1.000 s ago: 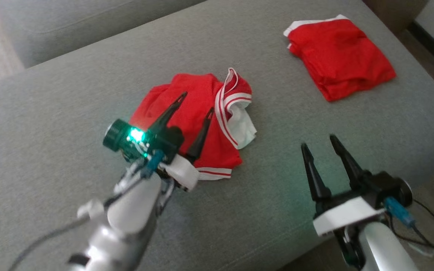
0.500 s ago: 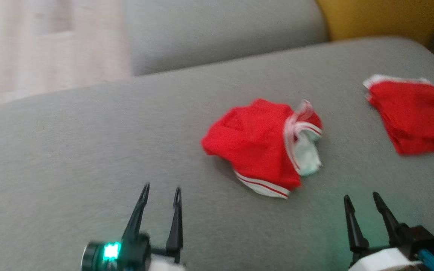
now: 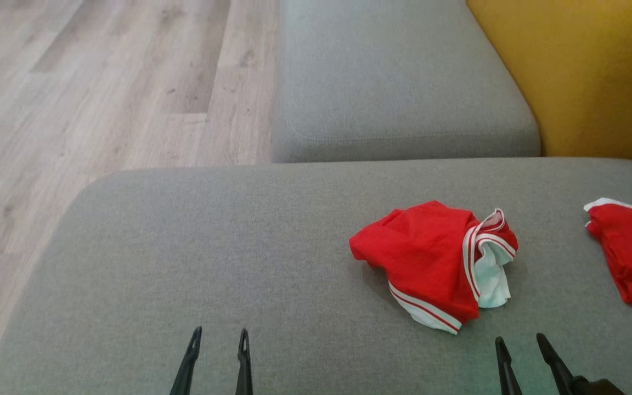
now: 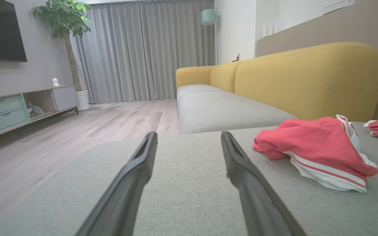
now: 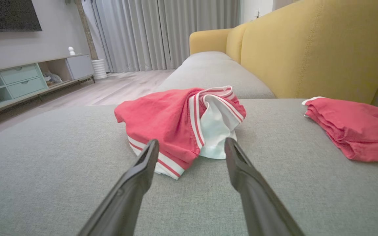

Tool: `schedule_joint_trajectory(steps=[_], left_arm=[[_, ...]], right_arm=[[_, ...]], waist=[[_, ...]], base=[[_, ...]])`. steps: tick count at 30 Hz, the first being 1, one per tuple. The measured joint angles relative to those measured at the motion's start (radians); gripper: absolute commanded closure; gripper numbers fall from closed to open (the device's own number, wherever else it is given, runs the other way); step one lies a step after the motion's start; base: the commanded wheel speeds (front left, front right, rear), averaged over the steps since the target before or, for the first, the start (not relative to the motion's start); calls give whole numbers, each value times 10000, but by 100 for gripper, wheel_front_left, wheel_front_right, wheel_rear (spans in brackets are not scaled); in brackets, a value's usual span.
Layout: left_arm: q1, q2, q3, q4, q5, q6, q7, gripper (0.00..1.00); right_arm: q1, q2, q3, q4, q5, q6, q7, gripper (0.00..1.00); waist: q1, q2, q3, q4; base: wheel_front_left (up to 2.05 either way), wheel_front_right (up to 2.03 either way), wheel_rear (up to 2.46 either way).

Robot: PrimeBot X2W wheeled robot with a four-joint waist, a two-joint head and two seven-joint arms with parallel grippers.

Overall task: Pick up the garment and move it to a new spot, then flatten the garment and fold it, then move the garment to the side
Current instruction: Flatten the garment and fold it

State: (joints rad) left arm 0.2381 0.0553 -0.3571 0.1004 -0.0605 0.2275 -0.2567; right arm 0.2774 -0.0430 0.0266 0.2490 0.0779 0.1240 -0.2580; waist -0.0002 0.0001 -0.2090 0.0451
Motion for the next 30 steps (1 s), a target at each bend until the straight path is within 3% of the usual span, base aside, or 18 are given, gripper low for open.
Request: schedule_joint_trajectory(steps=[30], left_arm=[[33,-13,151,548,-238,-328,2,0]], right_arm=[[-23,2,242,-198,44,0,0,0]], waist=[[2,0,100,-202]], base=[[0,0,0]])
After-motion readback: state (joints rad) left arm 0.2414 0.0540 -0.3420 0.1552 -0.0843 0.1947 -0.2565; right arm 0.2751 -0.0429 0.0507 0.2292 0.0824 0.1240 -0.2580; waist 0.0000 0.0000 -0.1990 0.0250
